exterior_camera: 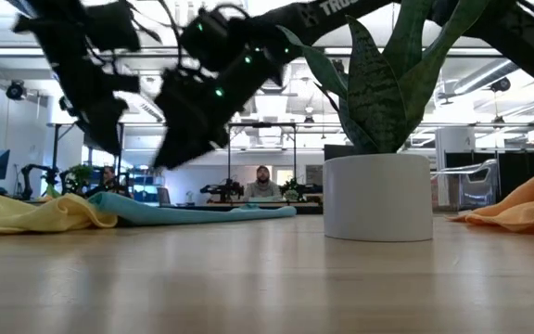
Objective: Fold microfiber towels
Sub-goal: Fold the blue microfiber cloth
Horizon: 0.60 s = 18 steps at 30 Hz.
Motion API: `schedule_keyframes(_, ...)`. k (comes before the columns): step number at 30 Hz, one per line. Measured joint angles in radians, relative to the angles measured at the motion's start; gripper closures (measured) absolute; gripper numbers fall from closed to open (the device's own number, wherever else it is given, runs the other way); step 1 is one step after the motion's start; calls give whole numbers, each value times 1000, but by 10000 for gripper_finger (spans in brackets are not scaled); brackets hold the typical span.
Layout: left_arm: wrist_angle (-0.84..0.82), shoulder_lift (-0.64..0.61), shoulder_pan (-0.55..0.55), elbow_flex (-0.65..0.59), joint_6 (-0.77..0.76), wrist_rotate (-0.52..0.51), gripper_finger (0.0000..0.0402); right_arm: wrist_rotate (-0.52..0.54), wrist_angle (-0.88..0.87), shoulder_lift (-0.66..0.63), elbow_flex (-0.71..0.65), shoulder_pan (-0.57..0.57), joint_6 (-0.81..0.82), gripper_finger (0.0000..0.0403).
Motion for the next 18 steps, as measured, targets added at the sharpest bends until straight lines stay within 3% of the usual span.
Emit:
schedule_keyframes(8, 118, -191, -1, -59, 75, 174, 279, 36, 79, 78, 4, 80, -192, 156)
schedule_keyframes(13, 133, -196, -1, -73, 76, 179, 279, 173, 91, 159, 47, 84, -263, 146)
schedule_keyframes(18, 132, -150, -1, -76, 76, 179, 279, 181, 88, 202, 92, 87, -279, 166)
